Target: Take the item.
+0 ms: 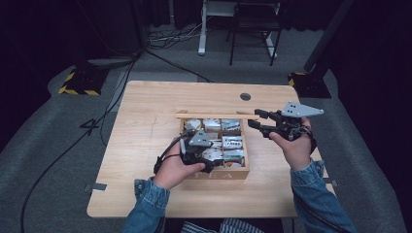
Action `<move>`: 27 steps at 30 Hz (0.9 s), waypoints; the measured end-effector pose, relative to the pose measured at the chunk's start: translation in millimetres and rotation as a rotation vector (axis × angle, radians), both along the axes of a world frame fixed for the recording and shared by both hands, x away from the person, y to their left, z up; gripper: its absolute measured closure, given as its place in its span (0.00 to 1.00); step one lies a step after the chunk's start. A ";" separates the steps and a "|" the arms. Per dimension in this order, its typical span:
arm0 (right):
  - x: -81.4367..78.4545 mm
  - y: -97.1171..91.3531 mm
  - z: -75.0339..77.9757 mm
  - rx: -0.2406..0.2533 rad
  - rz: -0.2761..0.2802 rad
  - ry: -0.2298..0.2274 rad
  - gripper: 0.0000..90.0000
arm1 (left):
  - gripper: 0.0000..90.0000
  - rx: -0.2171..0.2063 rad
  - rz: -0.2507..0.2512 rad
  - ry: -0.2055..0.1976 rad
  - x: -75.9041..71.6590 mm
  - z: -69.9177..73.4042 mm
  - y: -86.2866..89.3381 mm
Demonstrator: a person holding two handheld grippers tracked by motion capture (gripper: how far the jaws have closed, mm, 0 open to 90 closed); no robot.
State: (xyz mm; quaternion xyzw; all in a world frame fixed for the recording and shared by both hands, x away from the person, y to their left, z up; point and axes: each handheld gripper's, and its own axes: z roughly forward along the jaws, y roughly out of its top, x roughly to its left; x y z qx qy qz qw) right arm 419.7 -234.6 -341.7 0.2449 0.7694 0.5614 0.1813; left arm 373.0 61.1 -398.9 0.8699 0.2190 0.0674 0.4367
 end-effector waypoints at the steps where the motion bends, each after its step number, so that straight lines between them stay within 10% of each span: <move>1: 0.0 0.0 0.0 0.000 0.000 0.000 0.56 | 0.34 0.001 -0.006 0.003 0.8 -0.7 -3.8; 12: 0.1 -0.1 0.0 0.000 0.001 0.000 0.56 | 0.41 -0.006 -0.042 0.058 14.1 -10.0 -32.8; 27: 0.0 -0.2 -0.2 -0.002 0.003 0.000 0.56 | 0.69 0.005 -0.047 0.235 33.6 -31.5 -56.0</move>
